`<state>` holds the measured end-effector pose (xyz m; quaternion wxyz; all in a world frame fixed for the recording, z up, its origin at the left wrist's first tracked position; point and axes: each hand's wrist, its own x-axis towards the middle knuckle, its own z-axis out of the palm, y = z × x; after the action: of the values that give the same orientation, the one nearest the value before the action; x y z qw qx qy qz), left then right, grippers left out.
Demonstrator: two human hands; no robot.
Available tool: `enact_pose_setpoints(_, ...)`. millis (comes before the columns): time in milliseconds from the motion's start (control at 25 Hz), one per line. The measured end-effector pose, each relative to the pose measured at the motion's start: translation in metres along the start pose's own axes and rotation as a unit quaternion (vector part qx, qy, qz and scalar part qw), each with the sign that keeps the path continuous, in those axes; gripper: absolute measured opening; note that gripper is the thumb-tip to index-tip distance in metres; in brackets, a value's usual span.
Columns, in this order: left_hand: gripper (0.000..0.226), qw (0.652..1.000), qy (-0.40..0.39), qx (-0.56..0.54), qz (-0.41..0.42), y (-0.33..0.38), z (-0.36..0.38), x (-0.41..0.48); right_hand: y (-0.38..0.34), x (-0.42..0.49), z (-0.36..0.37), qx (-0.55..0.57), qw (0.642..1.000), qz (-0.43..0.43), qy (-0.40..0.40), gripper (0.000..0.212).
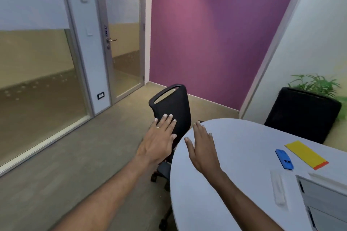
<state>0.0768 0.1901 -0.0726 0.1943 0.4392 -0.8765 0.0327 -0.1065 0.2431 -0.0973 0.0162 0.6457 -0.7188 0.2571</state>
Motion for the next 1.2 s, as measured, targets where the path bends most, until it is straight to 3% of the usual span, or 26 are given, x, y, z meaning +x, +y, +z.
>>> enact_pose_setpoints(280,0.058,0.998,0.011,0.030,-0.051,-0.112,0.000,0.044,-0.059,0.112,0.058,0.018,0.997,-0.073,0.008,0.058)
enact_pose_setpoints(640,0.058,0.998,-0.002,0.027,-0.057,-0.212,0.045,0.185,-0.058,0.280,0.133,0.028,0.997,-0.073,-0.002,0.059)
enact_pose_setpoints(920,0.058,0.999,-0.020,0.010,-0.033,-0.288,0.096,0.268,-0.064,0.382,0.195,-0.008,0.999,-0.035,-0.014,0.061)
enact_pose_setpoints(1200,0.058,0.997,-0.037,-0.029,0.065,-0.387,0.133,0.385,-0.077,0.490,0.250,-0.021,0.997,0.063,0.032,0.062)
